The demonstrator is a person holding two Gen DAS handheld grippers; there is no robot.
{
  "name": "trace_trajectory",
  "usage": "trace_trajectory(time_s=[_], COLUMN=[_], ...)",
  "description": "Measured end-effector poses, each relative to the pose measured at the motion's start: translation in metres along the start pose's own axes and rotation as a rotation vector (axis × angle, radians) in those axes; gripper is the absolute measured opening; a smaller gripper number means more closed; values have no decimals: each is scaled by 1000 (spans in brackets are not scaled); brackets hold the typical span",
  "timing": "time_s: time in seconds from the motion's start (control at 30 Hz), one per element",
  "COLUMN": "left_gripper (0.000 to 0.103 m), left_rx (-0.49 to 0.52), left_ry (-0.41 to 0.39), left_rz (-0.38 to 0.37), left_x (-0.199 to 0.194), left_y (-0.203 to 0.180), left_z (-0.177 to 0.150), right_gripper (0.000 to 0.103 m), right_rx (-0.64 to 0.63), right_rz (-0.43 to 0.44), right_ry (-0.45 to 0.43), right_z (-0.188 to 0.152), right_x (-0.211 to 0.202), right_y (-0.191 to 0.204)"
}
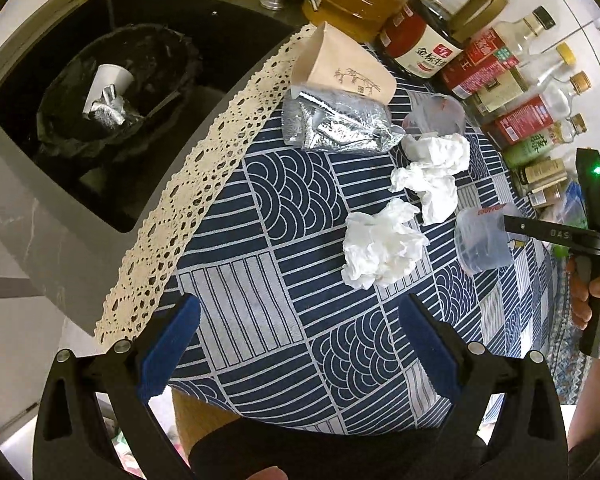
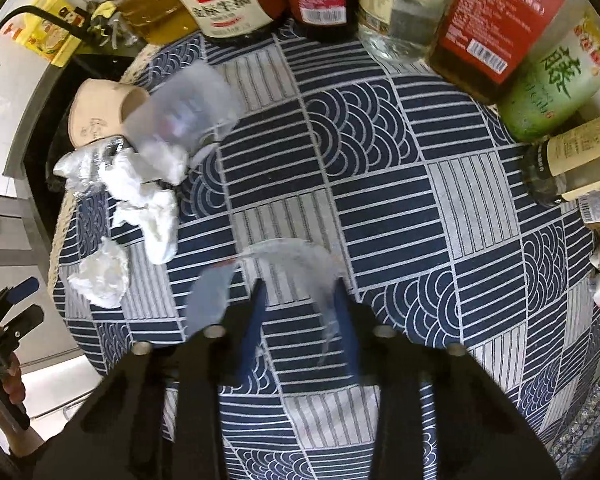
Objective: Collect trash
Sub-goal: 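Grasp the clear plastic measuring cup with the right gripper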
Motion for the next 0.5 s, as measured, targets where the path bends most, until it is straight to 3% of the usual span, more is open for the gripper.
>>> trace_trajectory(time_s=[0.03, 0.23, 0.5], left_gripper=[96, 96, 96], left_rx=[-1, 31, 91], left_ry=[4, 24, 44], left_rz=[2, 21, 38], left_x=[1, 6, 15], left_y=[0, -9, -28], left_z=[0, 4, 16], right_gripper=[12, 2, 2], right_rx=[7, 33, 53], right_rz=[9, 51, 103], right_ry=[6, -16, -53], right_z=[0, -2, -9], right_x=[1, -2, -13], right_y=[-2, -7, -11])
Point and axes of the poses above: each gripper's, at about its wrist camera, not at the fingertips, and x roughly the way its jaws point, y to its left, z to its top, the point moved 8 cm from there along x, roughly the way its jaws point, and after that the axes turned 10 degrees about x, right-handed, at the moved point
